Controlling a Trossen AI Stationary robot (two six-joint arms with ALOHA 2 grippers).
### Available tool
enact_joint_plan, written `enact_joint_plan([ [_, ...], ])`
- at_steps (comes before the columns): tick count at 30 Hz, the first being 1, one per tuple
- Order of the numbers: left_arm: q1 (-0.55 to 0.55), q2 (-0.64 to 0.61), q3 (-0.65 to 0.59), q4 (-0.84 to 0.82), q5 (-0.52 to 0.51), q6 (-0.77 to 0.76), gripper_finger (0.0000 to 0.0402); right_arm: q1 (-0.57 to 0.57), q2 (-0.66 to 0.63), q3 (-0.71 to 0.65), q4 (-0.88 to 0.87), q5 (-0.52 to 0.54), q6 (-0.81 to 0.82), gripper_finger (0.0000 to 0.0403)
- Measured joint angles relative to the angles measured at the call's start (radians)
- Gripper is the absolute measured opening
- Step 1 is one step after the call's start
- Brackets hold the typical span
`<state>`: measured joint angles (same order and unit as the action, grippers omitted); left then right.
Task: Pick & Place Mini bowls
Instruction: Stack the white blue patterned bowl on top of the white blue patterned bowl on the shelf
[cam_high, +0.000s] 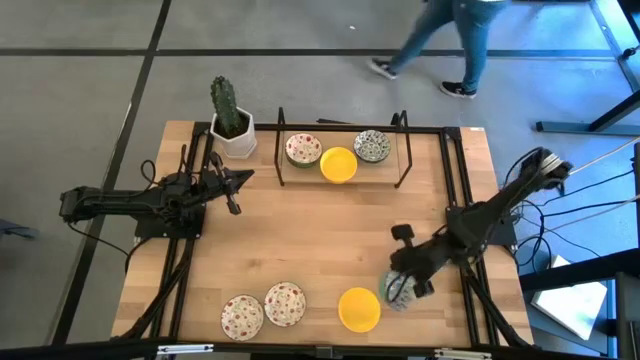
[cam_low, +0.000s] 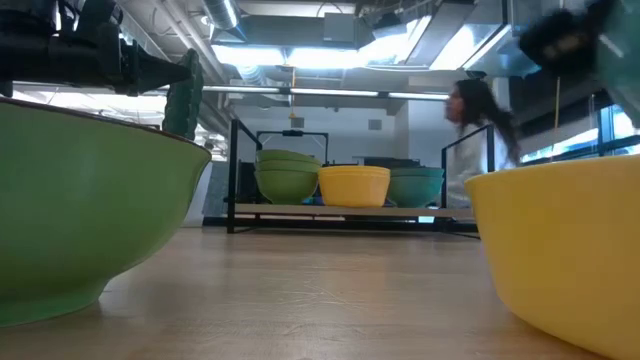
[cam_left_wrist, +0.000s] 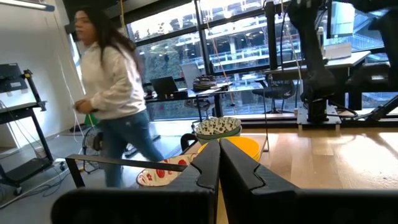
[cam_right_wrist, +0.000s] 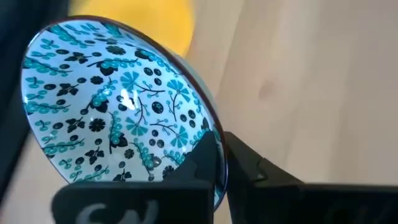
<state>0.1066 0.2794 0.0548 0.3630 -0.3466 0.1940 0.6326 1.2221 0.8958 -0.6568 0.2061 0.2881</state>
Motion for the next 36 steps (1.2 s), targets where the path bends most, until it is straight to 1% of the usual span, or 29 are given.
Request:
enact_joint_plan([
  [3, 0.0, 0.0, 0.0, 0.0, 0.0, 0.001, 0.0004, -0.042, -0.114, -0.018, 0.066, 0.044, -0.037, 0.0013],
  [7, 0.0, 0.0, 0.0, 0.0, 0.0, 0.0, 0.0004, -0.147, -0.224, -0.075, 0.054, 0.031, -0.045, 0.0013],
  [10, 0.0, 0.0, 0.0, 0.0, 0.0, 0.001, 0.0004, -0.236, -0.293, -0.134, 0.078, 0.014, -0.095, 0.0013],
  [11, 0.0, 0.0, 0.0, 0.0, 0.0, 0.001, 0.0004, -0.261, -0.314, -0.152, 0.098, 0.015, -0.116, 0.0013],
  [13, 0.0, 0.0, 0.0, -0.001, 0.0, 0.001, 0.0004, -0.299, -0.355, -0.199, 0.197, 0.014, -0.166, 0.0013],
  [16, 0.0, 0.0, 0.0, -0.001, -0.001, 0.002, 0.0004, -0.358, -0.402, -0.25, 0.32, -0.021, -0.224, 0.0013],
  [18, 0.0, 0.0, 0.0, -0.001, -0.003, 0.002, 0.0004, -0.407, -0.422, -0.275, 0.349, -0.056, -0.244, 0.0013],
  [21, 0.0, 0.0, 0.0, -0.001, -0.003, 0.002, 0.0004, -0.463, -0.443, -0.325, 0.415, -0.072, -0.283, 0.0013],
  [25, 0.0, 0.0, 0.0, -0.001, -0.003, 0.002, 0.0004, -0.491, -0.448, -0.443, 0.676, -0.08, -0.35, 0.0013],
  [28, 0.0, 0.0, 0.0, -0.001, -0.003, 0.002, 0.0004, -0.514, -0.446, -0.51, 0.786, -0.116, -0.357, 0.0017],
  [34, 0.0, 0.0, 0.0, -0.001, -0.004, 0.026, 0.0004, -0.567, -0.44, -0.522, 0.789, -0.119, -0.277, 0.0013],
  [36, 0.0, 0.0, 0.0, -0.001, -0.004, 0.026, 0.0004, -0.572, -0.43, -0.522, 0.76, -0.118, -0.266, 0.0013],
])
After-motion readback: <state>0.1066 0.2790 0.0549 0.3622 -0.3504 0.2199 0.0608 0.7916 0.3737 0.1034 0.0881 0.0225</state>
